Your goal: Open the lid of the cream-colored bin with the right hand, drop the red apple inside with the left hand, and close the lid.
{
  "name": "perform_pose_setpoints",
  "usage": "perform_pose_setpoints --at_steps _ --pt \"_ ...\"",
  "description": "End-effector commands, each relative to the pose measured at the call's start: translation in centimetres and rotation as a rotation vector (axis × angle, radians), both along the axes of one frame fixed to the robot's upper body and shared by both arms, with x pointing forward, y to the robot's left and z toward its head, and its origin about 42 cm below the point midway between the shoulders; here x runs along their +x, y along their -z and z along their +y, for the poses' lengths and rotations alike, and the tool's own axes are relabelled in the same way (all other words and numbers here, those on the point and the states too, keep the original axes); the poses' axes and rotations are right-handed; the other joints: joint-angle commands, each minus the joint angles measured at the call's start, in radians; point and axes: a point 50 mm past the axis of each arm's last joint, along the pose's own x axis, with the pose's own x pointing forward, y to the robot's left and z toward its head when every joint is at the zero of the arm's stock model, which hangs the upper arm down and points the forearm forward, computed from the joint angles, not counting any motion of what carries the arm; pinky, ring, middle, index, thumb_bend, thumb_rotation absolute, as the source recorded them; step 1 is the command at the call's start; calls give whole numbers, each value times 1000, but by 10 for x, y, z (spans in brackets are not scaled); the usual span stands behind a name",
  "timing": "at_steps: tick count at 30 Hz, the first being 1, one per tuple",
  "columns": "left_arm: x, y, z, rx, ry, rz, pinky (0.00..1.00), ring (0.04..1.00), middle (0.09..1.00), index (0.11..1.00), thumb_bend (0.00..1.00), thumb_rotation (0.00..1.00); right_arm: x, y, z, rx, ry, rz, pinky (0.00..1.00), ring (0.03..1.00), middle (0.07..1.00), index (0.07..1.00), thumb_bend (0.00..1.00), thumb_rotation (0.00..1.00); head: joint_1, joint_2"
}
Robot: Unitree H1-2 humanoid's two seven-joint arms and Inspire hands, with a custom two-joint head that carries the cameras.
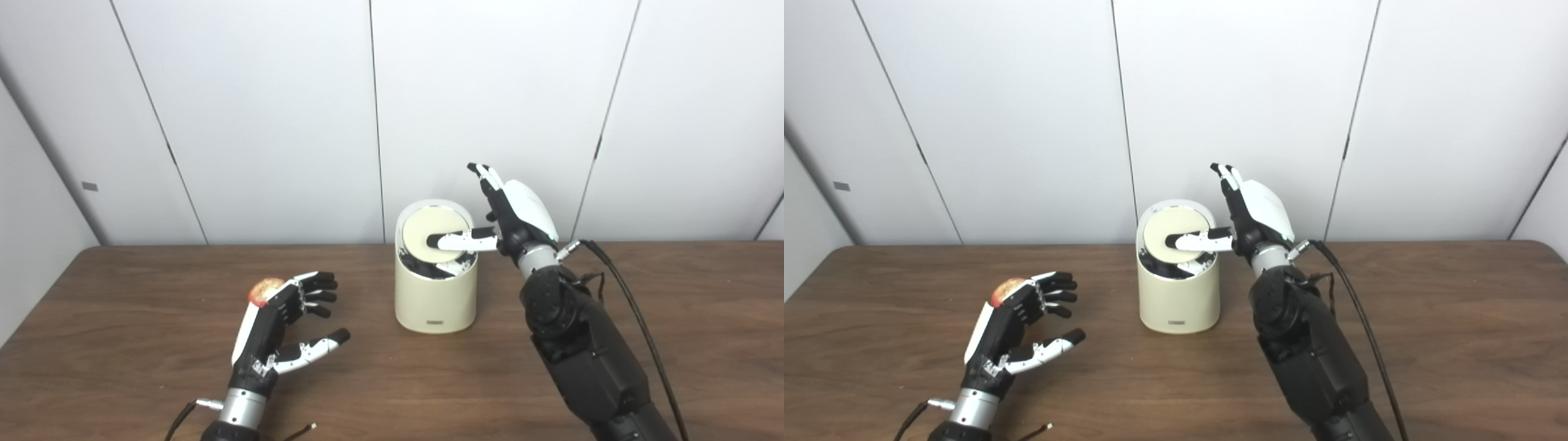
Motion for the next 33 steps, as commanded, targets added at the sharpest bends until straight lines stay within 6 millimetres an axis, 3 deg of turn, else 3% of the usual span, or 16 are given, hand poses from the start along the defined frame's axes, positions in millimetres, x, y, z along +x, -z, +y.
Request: perform_pose_setpoints --at_steps 1,8,17,33 --pt "-19 31 -9 -33 -8 86 584 686 728 746 685 29 7 -36 4 -26 16 -104 687 916 990 962 898 434 1 0" --pt "-20 29 -9 -37 -8 84 575 678 726 746 683 16 8 -38 0 -126 34 -143 655 885 972 938 933 366 2 15" --pt "-21 25 -9 -32 -8 73 573 680 728 746 678 17 3 -33 -6 -299 25 -151 709 891 968 928 1000 310 4 30" --pt "-23 20 -11 -37 -10 73 579 681 727 739 686 34 -15 -10 -2 -704 -133 -174 808 916 996 965 998 337 14 55"
